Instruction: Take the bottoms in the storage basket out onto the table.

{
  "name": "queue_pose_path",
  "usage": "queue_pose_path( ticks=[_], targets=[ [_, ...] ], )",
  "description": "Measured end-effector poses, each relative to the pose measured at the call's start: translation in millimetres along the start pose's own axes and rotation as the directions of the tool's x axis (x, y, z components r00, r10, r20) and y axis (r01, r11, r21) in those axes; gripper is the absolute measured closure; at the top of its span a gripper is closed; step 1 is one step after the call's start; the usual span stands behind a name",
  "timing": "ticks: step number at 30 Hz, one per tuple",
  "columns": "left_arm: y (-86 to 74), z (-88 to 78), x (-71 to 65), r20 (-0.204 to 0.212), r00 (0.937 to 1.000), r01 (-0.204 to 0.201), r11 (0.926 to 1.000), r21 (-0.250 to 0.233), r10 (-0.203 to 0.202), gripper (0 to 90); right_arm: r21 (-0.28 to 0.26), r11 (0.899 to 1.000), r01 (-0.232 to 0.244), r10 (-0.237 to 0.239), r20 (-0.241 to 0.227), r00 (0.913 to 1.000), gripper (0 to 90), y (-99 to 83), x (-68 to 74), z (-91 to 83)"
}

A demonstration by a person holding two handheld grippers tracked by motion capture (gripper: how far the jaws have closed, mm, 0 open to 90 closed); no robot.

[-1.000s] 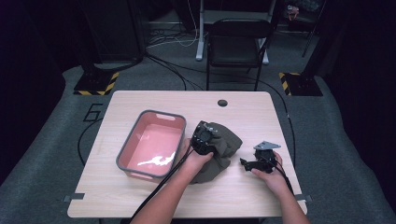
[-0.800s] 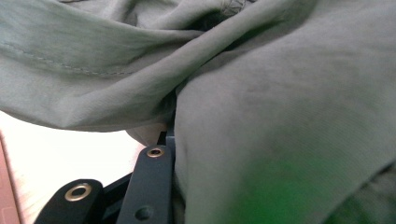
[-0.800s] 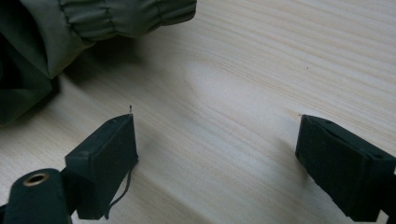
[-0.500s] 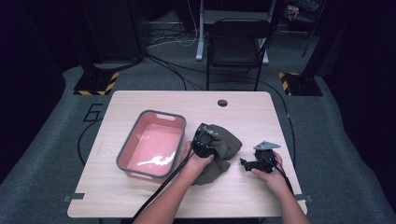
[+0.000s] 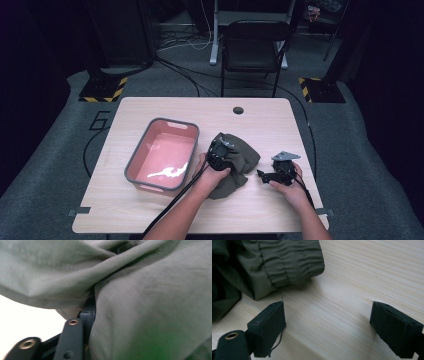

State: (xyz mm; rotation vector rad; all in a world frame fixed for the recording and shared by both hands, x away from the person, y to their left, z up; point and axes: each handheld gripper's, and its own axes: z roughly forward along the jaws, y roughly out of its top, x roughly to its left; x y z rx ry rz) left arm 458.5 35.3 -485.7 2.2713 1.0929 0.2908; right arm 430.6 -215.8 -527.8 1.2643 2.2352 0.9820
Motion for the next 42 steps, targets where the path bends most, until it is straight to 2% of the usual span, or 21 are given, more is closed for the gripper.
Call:
queue_pose_path(
  ticks=[3, 8, 12, 17, 22, 25, 28, 42],
  targets=[
    [-0.2, -0.1, 1.6, 0.025, 0.9997, 0.004, 0.9999, 0.009, -0.005, 49.9, 0.001, 1.0, -0.001, 0.001, 0.0, 1.0, 12.4, 0.0, 0.1, -0.1],
    [0.3, -1.4, 3.3, 0.034, 0.9994, 0.004, 0.9999, 0.014, -0.004, 40.1, -0.002, 1.0, -0.001, 0.001, -0.005, 1.0, 12.7, -0.1, 0.0, -0.1],
    [0.4, -0.8, 5.6, 0.069, 0.9973, 0.024, 0.9995, 0.02, -0.026, 30.8, -0.002, 1.0, -0.002, 0.002, -0.004, 1.0, 12.6, -0.1, 0.1, 0.0],
    [0.6, -2.5, 4.4, 0.068, 0.9976, 0.009, 0.9999, 0.015, -0.01, 26.1, -0.001, 1.0, 0.0, 0.0, -0.002, 1.0, 12.6, 0.0, 0.0, 0.0],
    [2.1, -8.0, 4.8, 0.062, 0.9979, 0.019, 0.9996, -0.02, -0.017, 19.5, 0.0, 1.0, -0.003, 0.003, -0.002, 1.0, 12.6, 0.0, 0.3, -0.1],
    [2.9, -13.2, 6.1, 0.061, 0.9979, 0.024, 0.9989, -0.04, -0.022, 18.8, -0.001, 1.0, -0.004, 0.004, -0.004, 1.0, 12.6, 0.0, 0.3, 0.0],
    [4.6, -19.5, 8.7, 0.078, 0.9961, 0.046, 0.997, -0.061, -0.042, 18.0, 0.0, 1.0, -0.003, 0.003, -0.002, 1.0, 12.6, 0.0, 0.3, -0.1],
    [11.4, -45.6, 11.4, 0.099, 0.9946, 0.043, 0.9935, -0.106, -0.032, 18.1, 0.0, 1.0, -0.003, 0.003, -0.001, 1.0, 12.6, 0.0, 0.3, -0.1]
  ],
)
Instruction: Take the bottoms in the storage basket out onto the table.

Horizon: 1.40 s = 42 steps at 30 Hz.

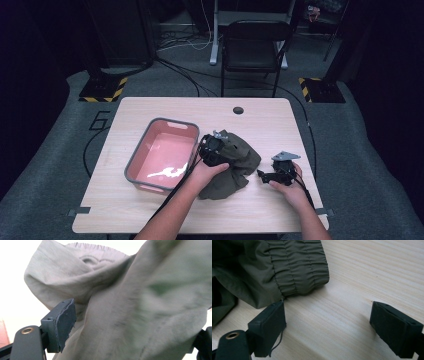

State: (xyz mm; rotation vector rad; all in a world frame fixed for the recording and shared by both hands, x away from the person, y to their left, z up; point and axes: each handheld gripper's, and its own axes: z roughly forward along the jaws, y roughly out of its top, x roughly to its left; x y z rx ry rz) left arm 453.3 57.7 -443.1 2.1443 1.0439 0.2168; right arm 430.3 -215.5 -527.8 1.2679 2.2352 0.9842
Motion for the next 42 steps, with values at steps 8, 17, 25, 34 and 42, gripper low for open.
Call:
queue_pose_path(
  ticks=[8, 17, 25, 34, 42],
  targets=[
    [9.5, -15.2, 0.6, 0.005, 0.9998, -0.017, 0.9994, -0.032, 0.017, 18.1, 0.0, 1.0, -0.001, 0.001, 0.0, 1.0, 12.6, 0.0, 0.1, 0.0],
    [17.4, -35.8, 2.7, 0.006, 0.9993, -0.037, 0.9975, -0.061, 0.037, 18.1, 0.0, 1.0, -0.001, 0.001, 0.0, 1.0, 12.6, 0.0, 0.0, 0.0],
    [18.2, -57.4, 7.9, 0.005, 0.9999, -0.008, 0.9959, -0.09, 0.009, 18.6, 0.0, 1.0, 0.0, 0.0, 0.0, 1.0, 12.6, 0.0, 0.0, 0.0],
    [14.6, -77.3, 17.2, -0.007, 0.9996, -0.026, 0.9956, -0.09, 0.026, 18.6, 0.0, 1.0, 0.0, 0.0, 0.001, 1.0, 12.6, 0.0, 0.1, 0.0],
    [6.9, -98.3, 30.3, -0.034, 0.9994, -0.011, 0.9922, -0.124, 0.007, 18.7, 0.0, 1.0, 0.001, -0.001, 0.002, 1.0, 12.6, 0.0, -0.1, 0.0]
  ],
)
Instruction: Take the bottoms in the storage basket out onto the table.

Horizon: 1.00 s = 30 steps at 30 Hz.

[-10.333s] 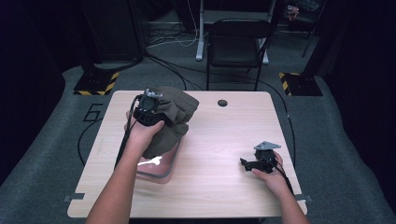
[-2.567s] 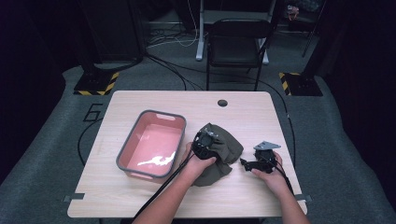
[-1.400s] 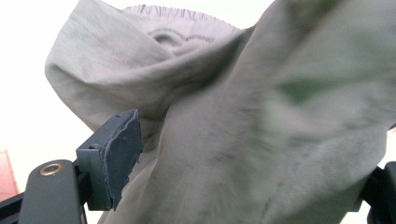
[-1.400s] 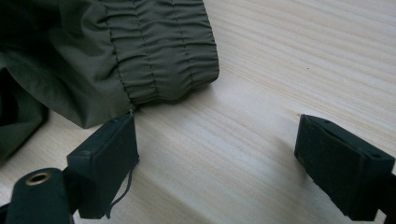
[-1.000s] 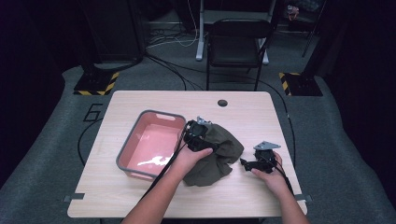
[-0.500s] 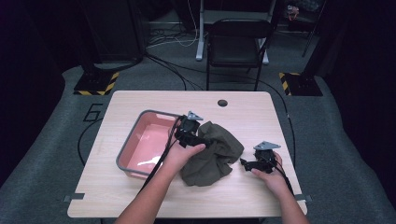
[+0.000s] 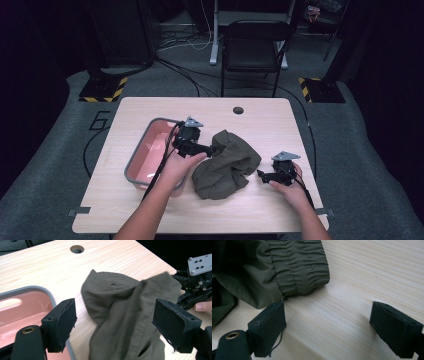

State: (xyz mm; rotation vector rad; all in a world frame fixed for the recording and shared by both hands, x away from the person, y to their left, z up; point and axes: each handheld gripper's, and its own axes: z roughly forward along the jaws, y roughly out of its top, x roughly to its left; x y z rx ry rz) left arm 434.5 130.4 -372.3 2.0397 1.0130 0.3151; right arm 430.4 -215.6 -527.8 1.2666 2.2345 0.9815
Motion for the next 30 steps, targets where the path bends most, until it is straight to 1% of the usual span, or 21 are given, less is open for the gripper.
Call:
queue_pose_path(
  ticks=[5, 7, 9, 10, 11, 12, 15, 18, 19, 22, 26, 27, 28, 29, 30],
  targets=[
    [-6.1, -11.3, 11.8, -0.019, 0.9997, 0.018, 0.9997, -0.013, -0.018, 19.1, 0.0, 1.0, -0.002, 0.002, -0.002, 1.0, 12.6, 0.0, 0.2, 0.0],
    [-10.2, -15.6, 18.0, -0.03, 0.9989, 0.034, 0.9992, -0.02, -0.035, 19.5, 0.0, 1.0, -0.002, 0.002, -0.002, 1.0, 12.6, 0.0, 0.2, 0.0],
    [-13.6, -18.7, 22.7, -0.04, 0.9985, 0.036, 0.9992, -0.017, -0.037, 19.5, 0.0, 1.0, -0.003, 0.003, -0.002, 1.0, 12.6, 0.0, 0.2, 0.0],
    [-17.7, -22.3, 28.2, -0.048, 0.9977, 0.046, 0.9987, -0.024, -0.047, 20.1, 0.0, 1.0, -0.003, 0.003, -0.002, 1.0, 12.6, 0.0, 0.2, 0.0],
    [-17.7, -22.3, 28.2, -0.048, 0.9977, 0.046, 0.9987, -0.024, -0.047, 20.2, 0.0, 1.0, -0.003, 0.003, -0.002, 1.0, 12.6, 0.0, 0.2, 0.0],
    [-20.5, -24.2, 31.6, -0.053, 0.9967, 0.06, 0.9977, -0.03, -0.062, 20.2, 0.0, 1.0, -0.003, 0.003, -0.002, 1.0, 12.6, 0.1, 0.2, 0.0],
    [-24.8, -27.7, 37.9, -0.064, 0.9957, 0.065, 0.9975, -0.027, -0.067, 20.3, 0.0, 1.0, -0.002, 0.002, -0.002, 1.0, 12.6, 0.0, 0.1, 0.0],
    [-30.0, -31.6, 44.1, -0.074, 0.9935, 0.084, 0.9956, -0.041, -0.087, 20.9, 0.0, 1.0, -0.003, 0.003, -0.002, 1.0, 12.6, 0.0, 0.2, 0.0],
    [-32.3, -33.7, 47.1, -0.082, 0.9932, 0.079, 0.9962, -0.037, -0.082, 20.9, 0.0, 1.0, -0.002, 0.002, -0.002, 1.0, 12.6, 0.0, 0.2, 0.0],
    [-37.8, -37.6, 52.9, -0.095, 0.989, 0.11, 0.9929, -0.045, -0.114, 21.0, 0.0, 1.0, -0.002, 0.002, -0.002, 1.0, 12.6, 0.0, 0.2, 0.0],
    [-44.4, -42.0, 60.8, -0.106, 0.9868, 0.118, 0.9918, -0.049, -0.123, 21.0, -0.001, 1.0, -0.002, 0.002, -0.001, 1.0, 12.6, 0.0, 0.2, 0.0],
    [-48.5, -44.8, 65.3, -0.114, 0.9854, 0.123, 0.9916, -0.041, -0.127, 21.0, 0.0, 1.0, -0.002, 0.002, -0.002, 1.0, 12.6, 0.0, 0.2, 0.0],
    [-48.5, -44.8, 65.3, -0.114, 0.9854, 0.123, 0.9916, -0.041, -0.127, 21.0, 0.0, 1.0, -0.002, 0.002, -0.002, 1.0, 12.6, 0.0, 0.2, 0.0],
    [-52.6, -46.7, 69.8, -0.118, 0.9832, 0.135, 0.9901, -0.038, -0.139, 21.0, 0.0, 1.0, -0.002, 0.002, -0.002, 1.0, 12.6, 0.0, 0.2, 0.0],
    [-52.6, -46.7, 69.8, -0.118, 0.9832, 0.135, 0.9901, -0.038, -0.139, 21.0, 0.0, 1.0, -0.002, 0.002, -0.002, 1.0, 12.6, 0.0, 0.2, 0.0]
  ],
)
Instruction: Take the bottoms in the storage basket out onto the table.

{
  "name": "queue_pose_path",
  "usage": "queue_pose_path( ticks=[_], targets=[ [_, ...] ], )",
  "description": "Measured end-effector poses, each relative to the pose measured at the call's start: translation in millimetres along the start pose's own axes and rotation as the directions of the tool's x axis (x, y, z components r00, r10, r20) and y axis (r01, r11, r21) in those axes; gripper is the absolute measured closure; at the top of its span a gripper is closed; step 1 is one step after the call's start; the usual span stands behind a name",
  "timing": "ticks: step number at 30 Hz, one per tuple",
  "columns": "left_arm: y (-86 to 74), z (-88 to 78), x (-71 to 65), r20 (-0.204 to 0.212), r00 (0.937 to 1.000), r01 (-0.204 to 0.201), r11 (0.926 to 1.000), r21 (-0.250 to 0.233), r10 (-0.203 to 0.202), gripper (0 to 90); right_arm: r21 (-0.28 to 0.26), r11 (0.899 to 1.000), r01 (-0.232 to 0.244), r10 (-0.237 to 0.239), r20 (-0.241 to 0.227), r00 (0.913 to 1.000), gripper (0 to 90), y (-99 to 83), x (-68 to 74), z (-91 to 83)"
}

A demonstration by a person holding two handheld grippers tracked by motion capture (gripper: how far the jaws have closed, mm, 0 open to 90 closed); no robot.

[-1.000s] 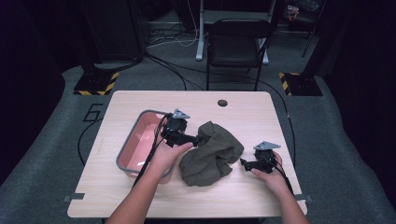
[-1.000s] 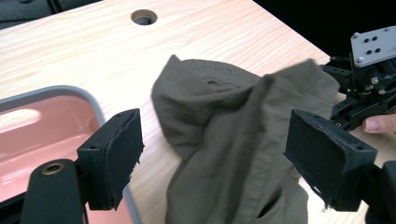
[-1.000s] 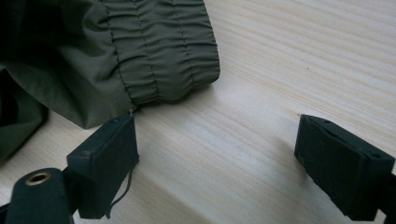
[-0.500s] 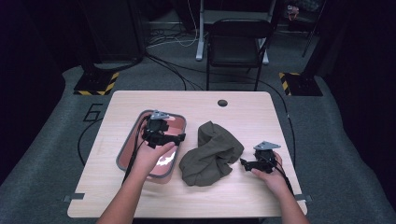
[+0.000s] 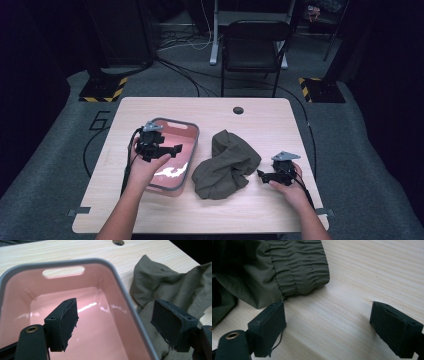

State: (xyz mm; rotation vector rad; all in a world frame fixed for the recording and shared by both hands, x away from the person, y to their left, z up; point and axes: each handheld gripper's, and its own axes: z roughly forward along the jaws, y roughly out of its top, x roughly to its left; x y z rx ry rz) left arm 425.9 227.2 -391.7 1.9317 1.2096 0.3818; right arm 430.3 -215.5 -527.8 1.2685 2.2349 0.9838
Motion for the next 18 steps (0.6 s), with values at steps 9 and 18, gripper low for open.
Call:
queue_pose_path(
  ticks=[9, 18],
  targets=[
    [-16.8, -4.9, 18.7, -0.031, 0.9984, 0.047, 0.9989, 0.0, -0.047, 21.0, 0.0, 1.0, 0.0, 0.0, 0.0, 1.0, 12.6, 0.0, 0.0, 0.0],
    [-23.7, 0.7, 20.7, -0.003, 0.9969, 0.079, 0.9967, 0.022, -0.079, 14.9, -0.001, 1.0, -0.001, 0.001, 0.0, 1.0, 12.6, 0.0, 0.0, 0.0]
  ],
)
